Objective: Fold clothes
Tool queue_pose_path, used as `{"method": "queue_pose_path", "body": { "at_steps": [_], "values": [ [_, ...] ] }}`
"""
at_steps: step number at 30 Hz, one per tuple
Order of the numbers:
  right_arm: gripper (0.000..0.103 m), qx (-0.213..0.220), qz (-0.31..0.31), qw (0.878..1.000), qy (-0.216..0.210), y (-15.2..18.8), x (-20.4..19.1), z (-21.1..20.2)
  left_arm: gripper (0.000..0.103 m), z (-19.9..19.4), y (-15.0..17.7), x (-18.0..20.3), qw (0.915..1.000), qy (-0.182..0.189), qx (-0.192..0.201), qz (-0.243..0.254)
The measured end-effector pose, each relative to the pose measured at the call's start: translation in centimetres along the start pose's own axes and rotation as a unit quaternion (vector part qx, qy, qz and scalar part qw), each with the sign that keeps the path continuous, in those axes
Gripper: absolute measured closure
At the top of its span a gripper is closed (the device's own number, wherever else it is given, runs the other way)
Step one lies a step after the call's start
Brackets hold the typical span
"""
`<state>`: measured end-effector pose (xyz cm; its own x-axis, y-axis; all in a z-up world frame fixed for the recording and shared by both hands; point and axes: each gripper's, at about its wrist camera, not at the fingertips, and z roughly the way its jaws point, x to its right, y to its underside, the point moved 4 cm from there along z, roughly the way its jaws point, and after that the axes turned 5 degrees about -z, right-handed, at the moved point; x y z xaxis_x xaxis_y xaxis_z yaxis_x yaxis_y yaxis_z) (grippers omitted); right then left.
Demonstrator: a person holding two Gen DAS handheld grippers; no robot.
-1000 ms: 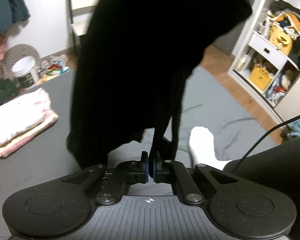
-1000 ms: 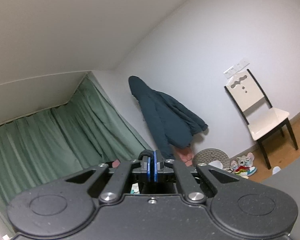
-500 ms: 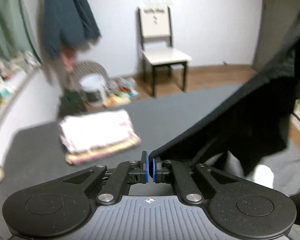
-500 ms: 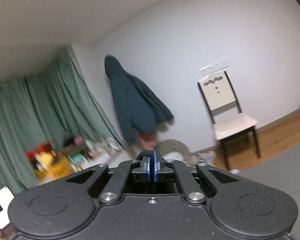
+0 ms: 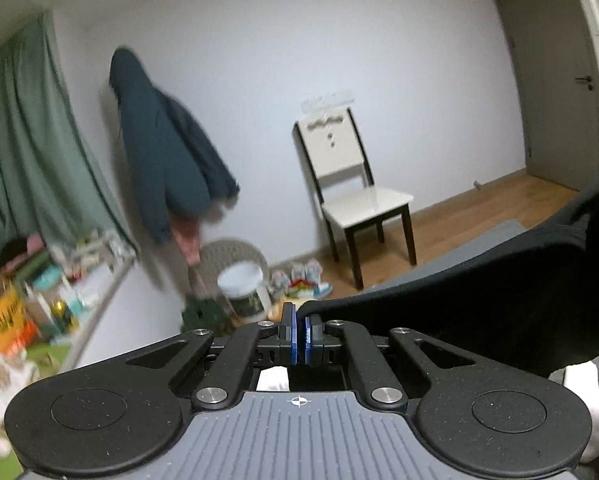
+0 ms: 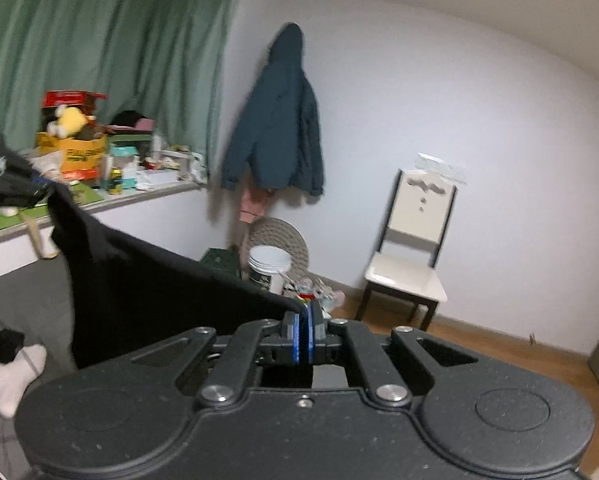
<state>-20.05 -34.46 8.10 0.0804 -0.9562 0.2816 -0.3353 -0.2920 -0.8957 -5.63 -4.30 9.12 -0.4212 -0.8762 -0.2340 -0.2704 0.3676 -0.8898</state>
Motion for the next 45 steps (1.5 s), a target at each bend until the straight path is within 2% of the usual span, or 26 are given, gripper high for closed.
{"method": "queue_pose_path", "body": {
  "at_steps": [5,9,12,16,19,22,24,26,28,31,36,41,45],
  "values": [
    [0.098,0.046,-0.052,0.998,-0.009,-0.7,-1.4,-3.5,0.100,-3.7,-1.1,-0.1,0.9989,-0.005,0.043,0.016],
    [0.098,0.063,-0.092,0.994,0.009,-1.5,-2.8,-5.3,0.100,-5.9,-1.9,-0.2,0.9970,-0.002,0.075,0.017],
    [0.098,0.048,-0.096,0.994,0.014,-1.5,-3.5,-5.6,0.100,-6.4,-1.8,-0.4,0.9970,0.010,0.076,0.007],
    [0.098,0.004,-0.073,0.997,-0.012,-1.0,-3.6,-3.2,0.100,-5.4,-1.4,-0.6,0.9982,0.028,0.051,-0.015],
    [0.098,-0.035,-0.066,0.997,-0.026,-0.1,-3.7,0.5,0.100,-1.8,-0.3,-0.5,0.9992,0.030,-0.001,-0.026],
    [0.098,-0.085,-0.057,0.994,-0.048,1.9,-3.1,5.7,0.100,3.4,2.2,0.6,0.9968,0.027,-0.074,-0.017],
    [0.098,-0.127,-0.059,0.988,-0.064,3.9,-2.8,9.6,0.100,7.3,4.2,1.6,0.9914,0.023,-0.129,-0.007],
    [0.098,-0.170,-0.062,0.981,-0.073,6.5,-2.3,12.4,0.100,12.1,6.7,2.6,0.9822,0.022,-0.187,-0.009],
    [0.098,-0.204,-0.057,0.975,-0.073,8.5,-1.9,15.4,0.100,16.5,8.2,3.2,0.9747,0.023,-0.222,-0.018],
    [0.098,-0.246,-0.045,0.966,-0.065,11.2,-1.3,19.5,0.100,22.7,9.9,4.8,0.9700,0.032,-0.240,-0.022],
    [0.098,-0.309,0.013,0.950,-0.049,15.8,0.9,26.7,0.100,31.0,11.5,8.2,0.9661,0.046,-0.253,0.020],
    [0.098,-0.362,0.082,0.928,-0.041,20.1,3.2,33.4,0.100,36.8,13.2,10.1,0.9602,0.042,-0.276,0.015],
    [0.098,-0.395,0.071,0.915,-0.045,22.5,3.4,38.3,0.100,40.9,15.1,10.6,0.9556,0.025,-0.294,0.005]
  ]
}}
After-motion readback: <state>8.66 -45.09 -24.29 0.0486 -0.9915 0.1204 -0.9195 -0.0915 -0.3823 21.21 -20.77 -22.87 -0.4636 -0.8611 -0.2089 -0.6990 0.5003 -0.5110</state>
